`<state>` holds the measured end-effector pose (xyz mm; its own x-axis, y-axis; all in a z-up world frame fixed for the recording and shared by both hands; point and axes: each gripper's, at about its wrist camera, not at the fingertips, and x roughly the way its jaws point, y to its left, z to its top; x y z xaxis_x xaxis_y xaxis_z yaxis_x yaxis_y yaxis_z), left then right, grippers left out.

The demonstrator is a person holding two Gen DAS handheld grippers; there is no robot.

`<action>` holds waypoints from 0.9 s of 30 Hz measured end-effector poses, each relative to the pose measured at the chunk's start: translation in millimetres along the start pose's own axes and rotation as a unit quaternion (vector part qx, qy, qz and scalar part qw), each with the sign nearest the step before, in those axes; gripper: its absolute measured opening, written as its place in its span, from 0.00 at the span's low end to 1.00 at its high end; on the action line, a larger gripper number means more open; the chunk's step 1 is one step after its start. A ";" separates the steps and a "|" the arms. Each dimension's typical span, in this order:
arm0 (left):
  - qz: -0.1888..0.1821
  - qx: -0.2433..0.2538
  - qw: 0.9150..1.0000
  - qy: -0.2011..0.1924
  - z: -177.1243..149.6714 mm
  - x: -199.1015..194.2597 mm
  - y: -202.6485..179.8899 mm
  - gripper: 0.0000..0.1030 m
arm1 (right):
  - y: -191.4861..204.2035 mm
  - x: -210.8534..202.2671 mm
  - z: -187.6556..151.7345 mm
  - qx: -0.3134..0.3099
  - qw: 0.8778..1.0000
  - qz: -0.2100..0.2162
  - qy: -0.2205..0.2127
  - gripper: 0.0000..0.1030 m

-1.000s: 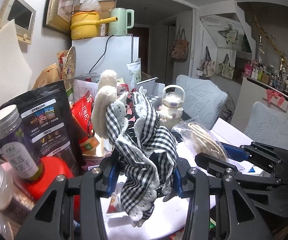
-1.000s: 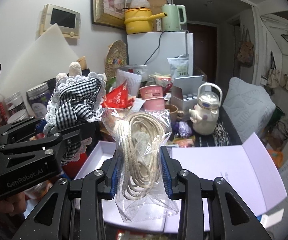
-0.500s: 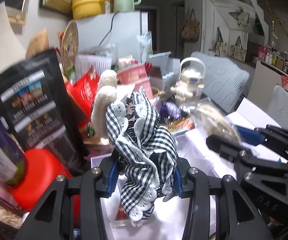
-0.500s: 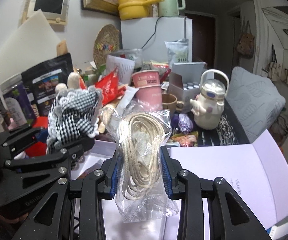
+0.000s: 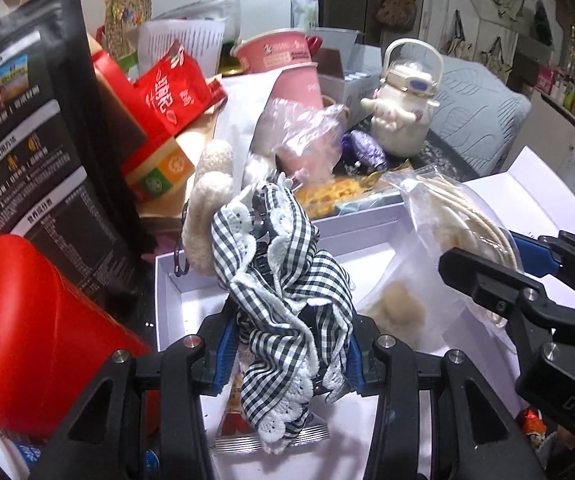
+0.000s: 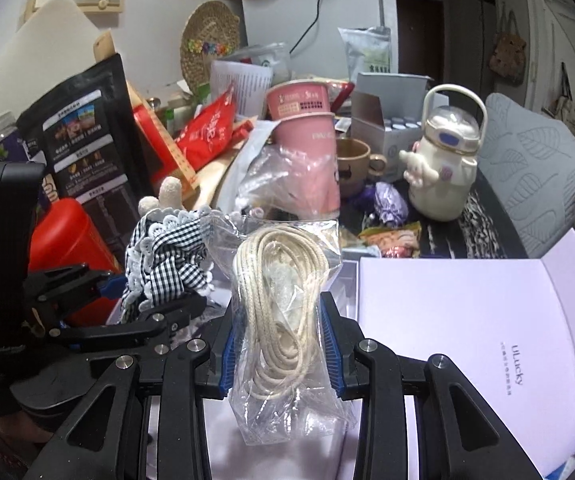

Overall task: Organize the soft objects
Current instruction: 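Open the left gripper over the box while the right gripper releases the cord bag inside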

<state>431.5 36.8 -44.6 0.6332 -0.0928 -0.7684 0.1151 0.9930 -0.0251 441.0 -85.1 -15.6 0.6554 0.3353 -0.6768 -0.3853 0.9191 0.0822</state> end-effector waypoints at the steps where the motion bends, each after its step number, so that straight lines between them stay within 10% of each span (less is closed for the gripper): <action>1: 0.002 -0.001 1.000 0.004 -1.1 2.8 0.3 0.42 | -0.2 2.8 -1.3 -0.001 1.000 0.000 0.005 0.34; 15: 0.033 0.006 0.999 0.036 -5.1 20.5 -1.0 0.45 | 3.7 32.5 -15.5 -0.009 0.999 -0.005 0.048 0.37; 21: 0.046 -0.009 0.997 0.053 -3.8 23.5 5.2 0.49 | -2.2 35.6 -12.7 0.005 0.998 -0.007 0.060 0.53; 27: 0.049 -0.003 0.997 0.055 -3.4 16.3 3.2 0.71 | -8.7 23.4 -13.0 0.018 0.998 -0.007 0.052 0.62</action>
<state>439.6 38.7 -59.3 0.5530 0.0139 -0.8331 0.0515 0.9974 0.0508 451.3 -87.9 -41.7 0.5885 0.3008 -0.7505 -0.3520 0.9309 0.0971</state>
